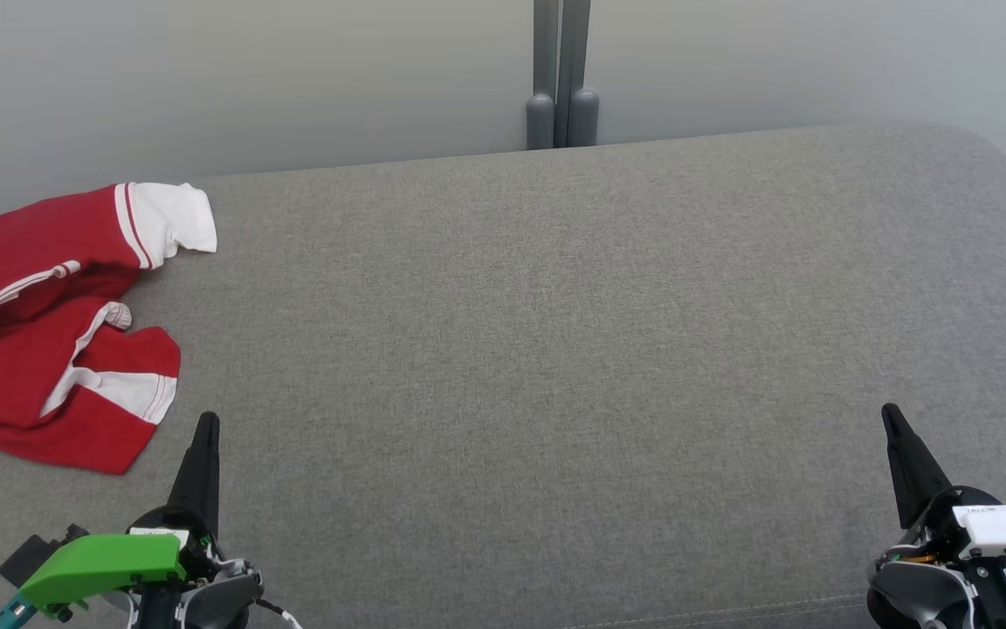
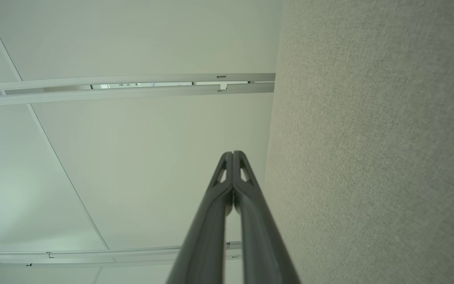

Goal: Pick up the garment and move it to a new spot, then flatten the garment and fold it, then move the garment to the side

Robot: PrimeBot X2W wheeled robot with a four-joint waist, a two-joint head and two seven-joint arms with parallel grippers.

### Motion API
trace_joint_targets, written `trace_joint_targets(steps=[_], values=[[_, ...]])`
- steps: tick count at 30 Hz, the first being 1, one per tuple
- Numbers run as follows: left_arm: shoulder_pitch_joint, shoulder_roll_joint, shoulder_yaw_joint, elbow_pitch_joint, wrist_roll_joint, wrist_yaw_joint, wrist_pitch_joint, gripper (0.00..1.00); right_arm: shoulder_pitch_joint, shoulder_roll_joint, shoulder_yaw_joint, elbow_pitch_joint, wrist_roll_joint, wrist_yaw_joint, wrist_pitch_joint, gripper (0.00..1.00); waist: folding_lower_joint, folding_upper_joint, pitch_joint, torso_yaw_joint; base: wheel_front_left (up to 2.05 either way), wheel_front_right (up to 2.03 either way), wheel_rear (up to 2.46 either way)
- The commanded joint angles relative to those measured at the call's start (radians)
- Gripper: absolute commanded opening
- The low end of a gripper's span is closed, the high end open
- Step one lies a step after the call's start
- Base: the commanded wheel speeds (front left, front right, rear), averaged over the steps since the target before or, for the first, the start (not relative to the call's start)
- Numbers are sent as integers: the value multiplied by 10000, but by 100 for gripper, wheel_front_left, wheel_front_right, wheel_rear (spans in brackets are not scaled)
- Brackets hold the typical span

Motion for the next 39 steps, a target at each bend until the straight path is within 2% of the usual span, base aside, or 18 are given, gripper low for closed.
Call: trace_joint_targets(steps=[1,5,6,8,9,10,24,32,39], values=[[-134,10,11,-31,26,-58,9,0,-26,-15,-22,19,-41,8,27,0,0,0,0,0,0,0,0],[-134,10,10,-32,26,-58,9,0,-26,-14,-22,19,-41,8,27,0,0,0,0,0,0,0,0],[0,0,-1,-1,-1,0,-2,100,0,0,2,0,-1,0,-2,100,0,0,0,0,0,0,0],[82,-19,-23,118,3,13,-13,100,44,42,26,132,-3,0,-14,100,0,0,0,0,0,0,0],[164,-38,-38,215,3,19,-14,0,107,78,41,222,-3,0,-16,0,0,0,0,0,0,0,0],[266,-51,-84,286,28,24,-67,100,172,105,136,308,-15,0,-75,100,0,0,1,1,0,0,0],[516,-39,-190,-161,859,16,-672,100,72,82,656,289,-744,1,-754,100,0,0,-4,9,0,0,0],[577,-32,-168,-616,2087,202,-1002,100,5,69,718,-140,-2329,2,-1127,100,0,0,0,15,0,0,0],[644,-26,-281,-1184,3754,505,-1266,100,5,58,869,-615,-3815,2,-1425,100,0,0,12,30,0,0,0]])
